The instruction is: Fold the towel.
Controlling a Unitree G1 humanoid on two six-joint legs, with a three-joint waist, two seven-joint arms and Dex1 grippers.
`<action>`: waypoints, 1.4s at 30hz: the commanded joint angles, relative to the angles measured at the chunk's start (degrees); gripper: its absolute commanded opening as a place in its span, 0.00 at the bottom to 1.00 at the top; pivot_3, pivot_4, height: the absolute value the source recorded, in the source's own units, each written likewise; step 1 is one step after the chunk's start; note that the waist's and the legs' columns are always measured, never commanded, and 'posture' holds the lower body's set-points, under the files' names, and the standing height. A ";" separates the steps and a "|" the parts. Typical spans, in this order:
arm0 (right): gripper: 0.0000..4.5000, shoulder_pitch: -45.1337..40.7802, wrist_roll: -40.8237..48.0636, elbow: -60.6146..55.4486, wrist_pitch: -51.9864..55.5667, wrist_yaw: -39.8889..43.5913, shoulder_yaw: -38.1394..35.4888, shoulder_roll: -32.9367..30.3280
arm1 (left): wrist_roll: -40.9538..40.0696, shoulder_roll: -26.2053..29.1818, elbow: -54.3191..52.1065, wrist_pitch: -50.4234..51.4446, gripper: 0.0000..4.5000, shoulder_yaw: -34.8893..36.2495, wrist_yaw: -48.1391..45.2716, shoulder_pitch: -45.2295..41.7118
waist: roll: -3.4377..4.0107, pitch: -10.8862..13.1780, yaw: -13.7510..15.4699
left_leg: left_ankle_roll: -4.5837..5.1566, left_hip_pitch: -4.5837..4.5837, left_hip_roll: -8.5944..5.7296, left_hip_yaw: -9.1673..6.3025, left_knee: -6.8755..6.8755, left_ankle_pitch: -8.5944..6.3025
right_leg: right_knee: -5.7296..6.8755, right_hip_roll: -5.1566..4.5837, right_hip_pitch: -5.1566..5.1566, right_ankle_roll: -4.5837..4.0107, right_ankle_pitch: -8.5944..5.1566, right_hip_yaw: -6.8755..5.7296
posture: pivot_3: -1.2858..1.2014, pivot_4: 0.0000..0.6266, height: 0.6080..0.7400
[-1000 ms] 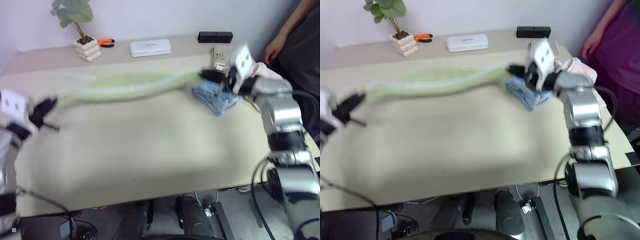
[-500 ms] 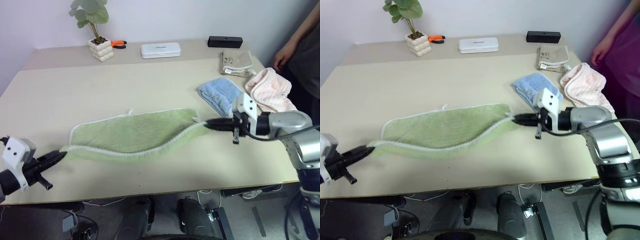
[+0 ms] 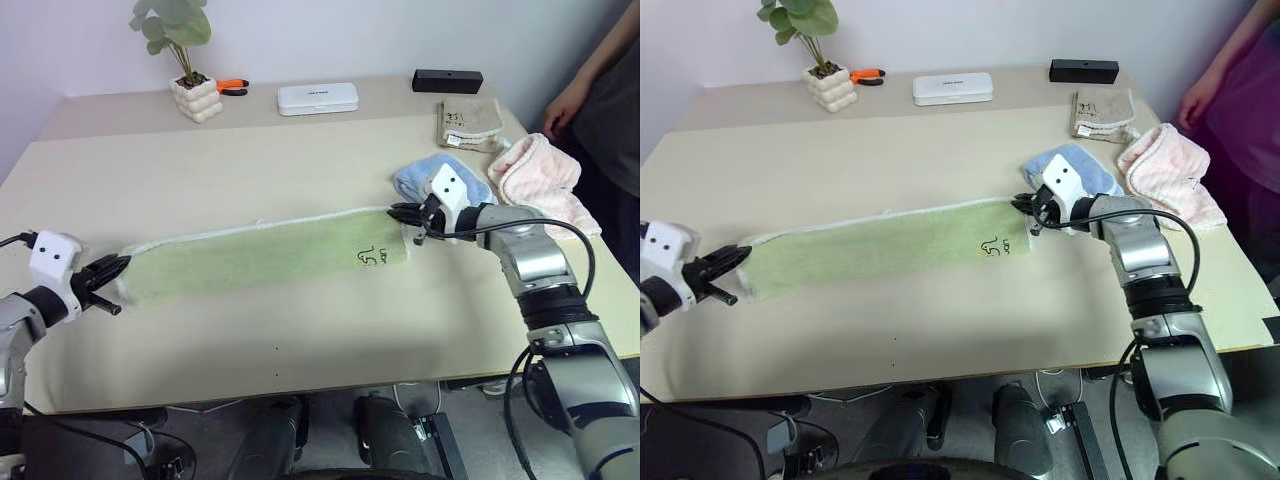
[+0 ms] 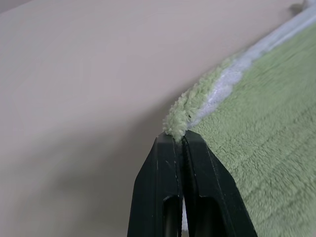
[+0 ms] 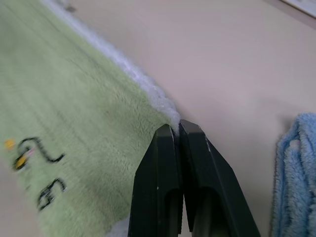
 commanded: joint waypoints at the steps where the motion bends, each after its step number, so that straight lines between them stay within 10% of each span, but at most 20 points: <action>1: 0.01 -1.72 -0.67 0.19 -1.66 -0.47 -0.62 0.38 | 0.25 -0.01 1.07 -1.44 0.00 0.32 0.08 -0.95 | 0.00 0.00 -0.07 | 0.00 0.00 0.00 0.00 0.00 0.00 | 0.00 0.00 0.00 0.00 0.00 0.01 | 0.52 0.24 0.98; 4: 0.01 -1.81 -0.90 0.45 -1.59 -1.22 -0.98 0.89 | -0.64 -0.57 1.78 0.22 0.00 0.24 0.19 -1.55 | 0.00 0.00 -0.03 | 0.00 0.00 0.00 0.00 0.00 0.00 | 0.02 0.01 0.00 0.00 0.00 0.01 | 0.52 0.24 0.98; 6: 0.00 -1.98 -1.10 0.61 -1.51 -1.92 -1.16 0.95 | -0.81 -0.86 2.12 1.46 0.18 0.38 0.83 -1.91 | 0.00 0.00 -0.02 | 0.00 0.00 0.00 0.00 0.02 0.00 | 0.03 0.01 0.00 0.01 0.00 0.01 | 0.52 0.24 0.98; 11: 0.43 -0.44 -0.52 -3.19 -0.72 -2.51 -3.04 -1.25 | -0.88 -2.54 1.09 0.43 0.72 3.26 5.72 -1.90 | 0.00 0.00 0.00 | 0.00 0.00 0.00 0.00 0.02 0.00 | 0.04 0.01 0.00 0.02 0.01 0.01 | 0.52 0.24 0.98; 15: 0.87 1.92 1.13 -7.39 1.90 -3.10 -5.51 -2.77 | -4.65 -4.34 -1.57 2.47 0.72 7.30 8.23 -1.13 | -0.01 -0.01 0.02 | 0.00 0.00 0.00 -0.01 0.02 0.00 | 0.04 0.02 0.00 0.03 0.01 0.01 | 0.52 0.24 0.98; 19: 0.98 10.19 9.48 -20.68 15.08 -4.11 -13.13 -4.90 | -9.94 -8.58 -12.03 4.24 0.72 12.58 11.65 2.91 | -0.05 -0.03 0.24 | 0.04 -0.02 0.00 -0.02 0.02 -0.05 | -0.04 -0.01 0.02 0.04 0.00 0.01 | 0.52 0.24 0.98; 32: 0.99 33.96 35.82 -51.96 53.71 -25.82 -28.44 8.94 | -6.44 -14.54 -39.33 5.63 0.72 -21.35 5.50 4.51 | -0.02 -0.12 1.38 | 0.06 0.00 0.04 0.02 0.12 -0.07 | -0.04 0.01 0.09 0.02 -0.02 0.08 | 0.52 0.24 0.98; 42: 0.99 22.25 39.07 -45.88 64.69 -50.49 -36.62 29.05 | -6.59 -15.40 -40.56 4.86 0.72 -24.08 3.96 5.94 | 0.03 -0.14 1.31 | 0.04 0.02 0.09 0.02 0.10 -0.05 | -0.04 0.08 0.07 0.00 -0.03 0.09 | 0.52 0.24 0.98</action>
